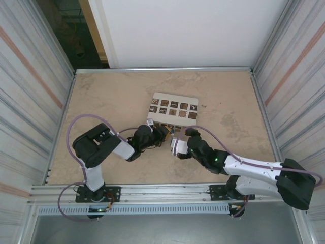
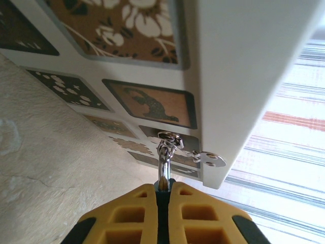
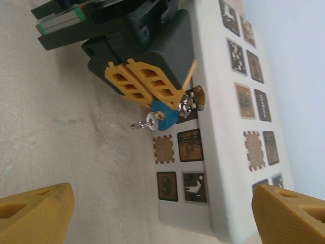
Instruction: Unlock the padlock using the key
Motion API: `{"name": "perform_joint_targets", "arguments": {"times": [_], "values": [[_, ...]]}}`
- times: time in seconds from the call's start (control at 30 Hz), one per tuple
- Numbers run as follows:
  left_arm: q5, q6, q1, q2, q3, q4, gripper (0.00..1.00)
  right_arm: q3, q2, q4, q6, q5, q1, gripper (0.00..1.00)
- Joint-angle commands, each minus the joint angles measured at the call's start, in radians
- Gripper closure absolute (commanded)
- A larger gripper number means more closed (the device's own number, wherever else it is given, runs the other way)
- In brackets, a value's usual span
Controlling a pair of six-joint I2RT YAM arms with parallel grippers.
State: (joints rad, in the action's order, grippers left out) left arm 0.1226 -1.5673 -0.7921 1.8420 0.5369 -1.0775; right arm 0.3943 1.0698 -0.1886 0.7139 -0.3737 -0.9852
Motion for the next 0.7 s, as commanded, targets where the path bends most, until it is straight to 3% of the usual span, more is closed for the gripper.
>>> {"name": "perform_joint_targets", "arguments": {"times": [0.0, 0.4, 0.67], "values": [[0.012, 0.007, 0.005, -0.029, 0.017, 0.011, 0.99, 0.002, 0.030, -0.085, -0.012, 0.110, 0.037, 0.16], [0.015, 0.003, 0.005, -0.024, 0.020, 0.010, 1.00, 0.021, 0.228, -0.282, -0.044, 0.179, 0.086, 0.46], [0.017, 0.003, 0.005, -0.023, 0.023, 0.010, 1.00, 0.037, 0.297, -0.344, -0.079, 0.194, 0.103, 0.54]]}}
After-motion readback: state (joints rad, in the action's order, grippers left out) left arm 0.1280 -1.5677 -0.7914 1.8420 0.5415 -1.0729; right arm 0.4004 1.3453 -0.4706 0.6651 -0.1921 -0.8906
